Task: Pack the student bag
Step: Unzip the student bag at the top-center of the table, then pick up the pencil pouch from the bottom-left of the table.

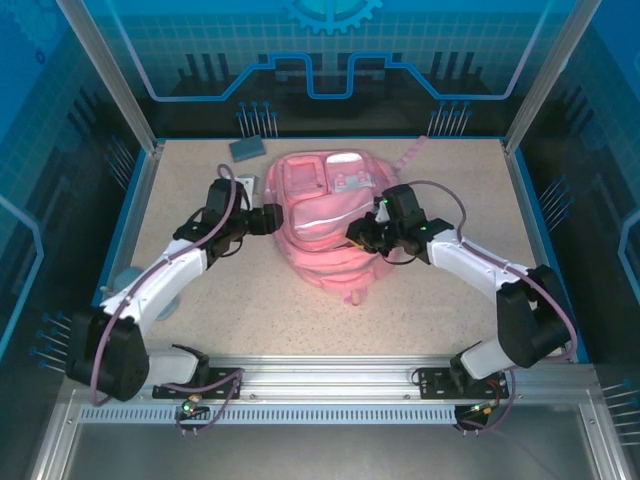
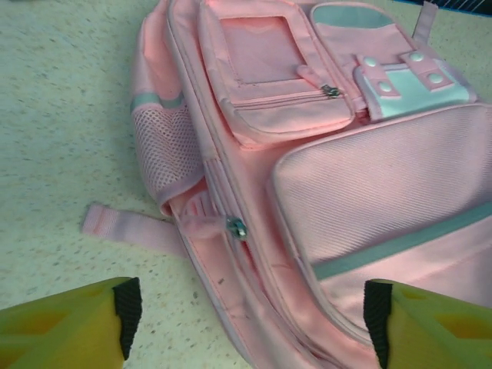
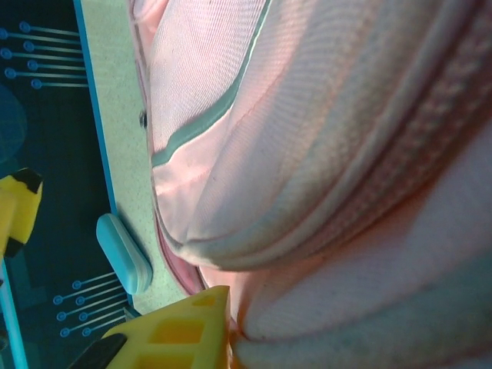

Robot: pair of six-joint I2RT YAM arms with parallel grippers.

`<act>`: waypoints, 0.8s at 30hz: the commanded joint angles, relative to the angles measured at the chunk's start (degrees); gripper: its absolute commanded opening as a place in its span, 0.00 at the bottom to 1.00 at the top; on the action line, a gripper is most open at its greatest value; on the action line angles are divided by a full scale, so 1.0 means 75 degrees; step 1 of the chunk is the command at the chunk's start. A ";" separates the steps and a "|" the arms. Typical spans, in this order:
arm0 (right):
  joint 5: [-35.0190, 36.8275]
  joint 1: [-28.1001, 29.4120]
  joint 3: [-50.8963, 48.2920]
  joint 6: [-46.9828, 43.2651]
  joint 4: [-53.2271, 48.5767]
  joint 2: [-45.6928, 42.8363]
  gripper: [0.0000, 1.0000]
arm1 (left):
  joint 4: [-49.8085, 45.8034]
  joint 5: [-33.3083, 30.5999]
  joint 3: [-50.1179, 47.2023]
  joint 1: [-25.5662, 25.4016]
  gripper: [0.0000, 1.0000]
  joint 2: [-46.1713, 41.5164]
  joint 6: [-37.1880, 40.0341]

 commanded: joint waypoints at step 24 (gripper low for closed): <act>0.4204 0.0182 0.1120 -0.2459 -0.3376 -0.1774 0.94 | -0.3659 -0.3988 -0.1334 0.2681 0.99 -0.2496 -0.3207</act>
